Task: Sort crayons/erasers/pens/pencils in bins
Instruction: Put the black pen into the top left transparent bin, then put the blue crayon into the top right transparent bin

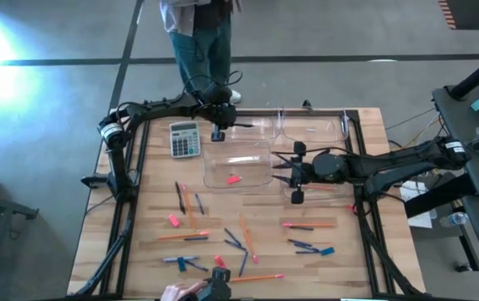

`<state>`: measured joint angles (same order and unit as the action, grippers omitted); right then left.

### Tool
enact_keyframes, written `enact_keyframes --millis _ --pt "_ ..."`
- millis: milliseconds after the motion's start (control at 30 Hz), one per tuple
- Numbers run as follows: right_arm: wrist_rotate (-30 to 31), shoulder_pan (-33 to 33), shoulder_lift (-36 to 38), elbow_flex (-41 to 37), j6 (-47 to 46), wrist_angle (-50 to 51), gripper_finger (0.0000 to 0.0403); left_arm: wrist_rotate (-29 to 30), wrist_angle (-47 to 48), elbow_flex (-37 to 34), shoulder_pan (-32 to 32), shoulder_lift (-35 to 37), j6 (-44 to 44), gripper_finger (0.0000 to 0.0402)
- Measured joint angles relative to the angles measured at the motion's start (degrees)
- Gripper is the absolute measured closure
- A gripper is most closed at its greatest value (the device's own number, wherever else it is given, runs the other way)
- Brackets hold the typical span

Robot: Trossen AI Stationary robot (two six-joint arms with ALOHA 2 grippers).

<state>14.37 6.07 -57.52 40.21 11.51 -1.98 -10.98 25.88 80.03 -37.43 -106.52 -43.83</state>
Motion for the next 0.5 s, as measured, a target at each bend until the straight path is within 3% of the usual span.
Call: enact_keyframes --millis 167,333,500 --pt "0.02 0.02 0.00 0.00 -1.59 0.21 0.0294 -0.02 0.10 0.54 0.02 0.00 1.09 0.0351" --pt "0.15 0.00 0.00 0.00 -1.51 0.48 0.0294 0.41 0.16 0.68 0.02 0.21 1.43 0.0313" --pt "0.15 0.02 0.00 -0.20 -1.72 0.51 0.0294 11.82 4.05 3.41 2.45 7.25 7.46 0.0278"
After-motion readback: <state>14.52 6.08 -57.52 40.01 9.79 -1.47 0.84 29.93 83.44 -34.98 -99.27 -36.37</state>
